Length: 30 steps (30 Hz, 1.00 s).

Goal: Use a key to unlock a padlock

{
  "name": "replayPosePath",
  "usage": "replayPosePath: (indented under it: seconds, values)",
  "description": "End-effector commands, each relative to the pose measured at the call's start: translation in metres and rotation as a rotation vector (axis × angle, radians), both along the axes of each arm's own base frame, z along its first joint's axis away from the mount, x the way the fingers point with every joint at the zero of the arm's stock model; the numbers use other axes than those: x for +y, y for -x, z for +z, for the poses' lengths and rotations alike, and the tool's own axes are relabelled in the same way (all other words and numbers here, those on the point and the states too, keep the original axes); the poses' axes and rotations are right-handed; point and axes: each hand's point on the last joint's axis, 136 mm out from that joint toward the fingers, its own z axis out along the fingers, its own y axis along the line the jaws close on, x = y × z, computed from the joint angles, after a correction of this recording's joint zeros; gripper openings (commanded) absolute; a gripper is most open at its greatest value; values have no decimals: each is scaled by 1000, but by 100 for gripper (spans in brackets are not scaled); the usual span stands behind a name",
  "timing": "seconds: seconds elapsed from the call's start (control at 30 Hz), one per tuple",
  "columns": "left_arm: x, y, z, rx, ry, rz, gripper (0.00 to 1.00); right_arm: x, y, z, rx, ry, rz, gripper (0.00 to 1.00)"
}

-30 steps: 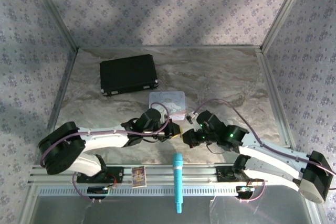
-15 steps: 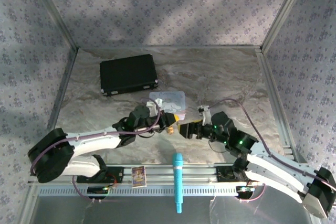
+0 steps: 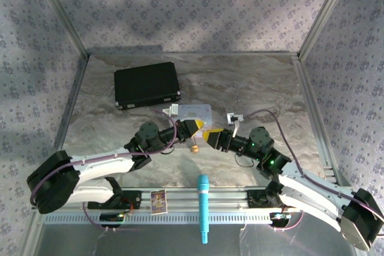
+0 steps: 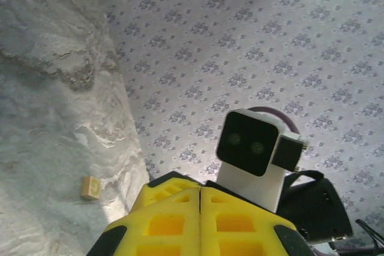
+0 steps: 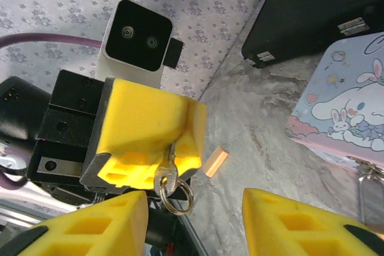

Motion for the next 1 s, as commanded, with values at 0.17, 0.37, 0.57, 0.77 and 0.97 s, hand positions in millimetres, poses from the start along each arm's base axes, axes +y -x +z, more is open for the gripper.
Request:
replayPosePath:
  seconds: [0.17,0.37,0.57,0.77,0.97]
  values:
    - [3,6,20,-49,59,4,0,5,-2,23,-61,-75,24,31]
    - [4,7,16,-43,50,7,0,7,-5,24,-58,-85,25,24]
    - [5,6,13,-40,45,14,0,10,-4,19,-40,-74,44,8]
    - [7,6,11,-39,33,22,0,4,-5,16,-30,-80,23,1]
    - [9,2,-4,-20,-32,45,0,-3,-6,14,-21,-81,7,0]
